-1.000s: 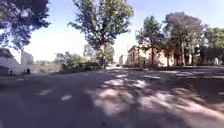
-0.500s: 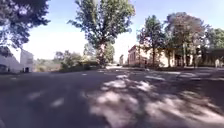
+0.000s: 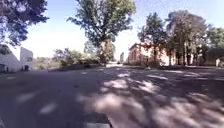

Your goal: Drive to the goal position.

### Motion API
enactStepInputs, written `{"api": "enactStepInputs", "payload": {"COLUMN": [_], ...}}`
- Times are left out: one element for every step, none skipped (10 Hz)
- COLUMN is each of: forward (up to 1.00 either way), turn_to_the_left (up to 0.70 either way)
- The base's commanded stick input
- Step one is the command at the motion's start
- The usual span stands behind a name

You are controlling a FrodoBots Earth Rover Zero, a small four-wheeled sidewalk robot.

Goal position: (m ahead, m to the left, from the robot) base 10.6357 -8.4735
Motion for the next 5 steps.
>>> {"api": "enactStepInputs", "payload": {"forward": [0.70, 0.70, 0.70, 0.70, 0.70], "turn_to_the_left": [0.00, 0.00, -0.04, -0.09, -0.13]}}
